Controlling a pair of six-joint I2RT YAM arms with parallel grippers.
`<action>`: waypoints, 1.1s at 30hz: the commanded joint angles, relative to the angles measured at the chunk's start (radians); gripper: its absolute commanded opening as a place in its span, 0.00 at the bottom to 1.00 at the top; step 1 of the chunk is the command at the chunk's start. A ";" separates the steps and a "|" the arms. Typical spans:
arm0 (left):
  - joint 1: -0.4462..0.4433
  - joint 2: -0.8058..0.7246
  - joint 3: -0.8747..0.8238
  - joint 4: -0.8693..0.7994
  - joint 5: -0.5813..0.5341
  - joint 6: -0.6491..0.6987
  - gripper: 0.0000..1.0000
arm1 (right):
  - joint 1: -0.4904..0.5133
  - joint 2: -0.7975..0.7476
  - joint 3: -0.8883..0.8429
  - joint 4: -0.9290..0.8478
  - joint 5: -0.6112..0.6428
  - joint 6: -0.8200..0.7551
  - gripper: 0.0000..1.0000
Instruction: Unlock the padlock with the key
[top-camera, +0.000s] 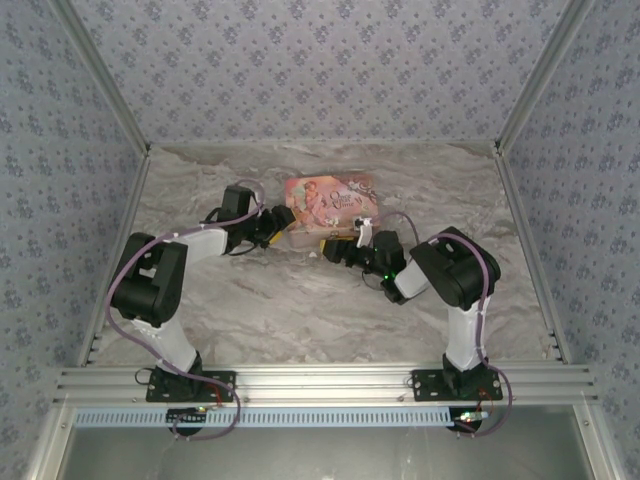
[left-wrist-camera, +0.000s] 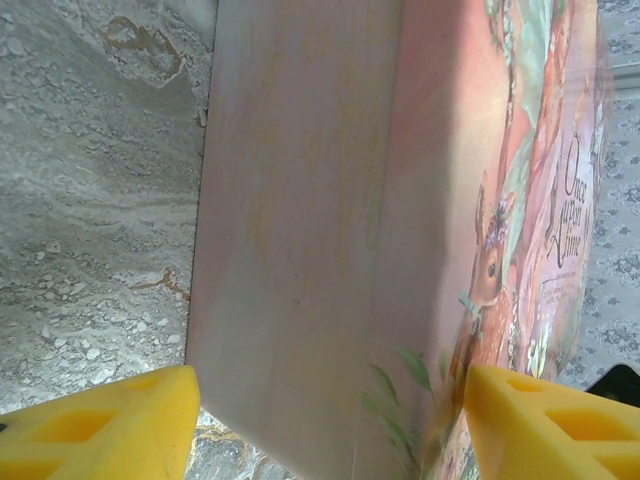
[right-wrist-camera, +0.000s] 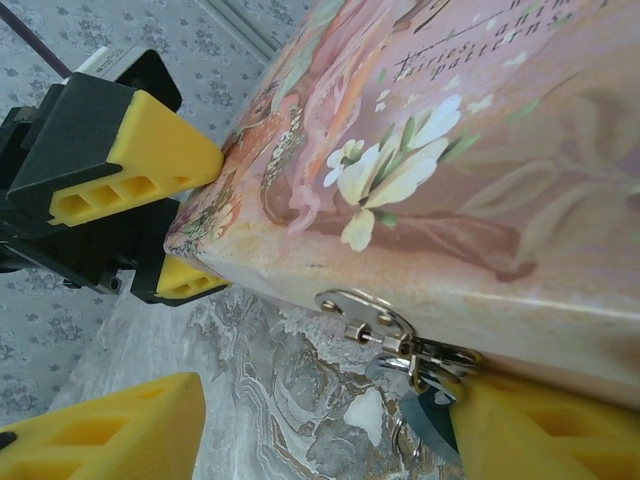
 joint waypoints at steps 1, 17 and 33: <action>0.005 0.005 -0.018 -0.003 0.016 0.001 0.69 | -0.006 0.013 0.010 0.097 -0.044 0.008 0.63; 0.005 0.005 -0.022 -0.003 0.011 -0.002 0.68 | -0.017 0.014 -0.003 0.099 -0.063 0.008 0.40; 0.005 -0.007 -0.028 -0.012 0.002 0.000 0.68 | -0.023 0.024 -0.007 0.039 -0.032 0.009 0.17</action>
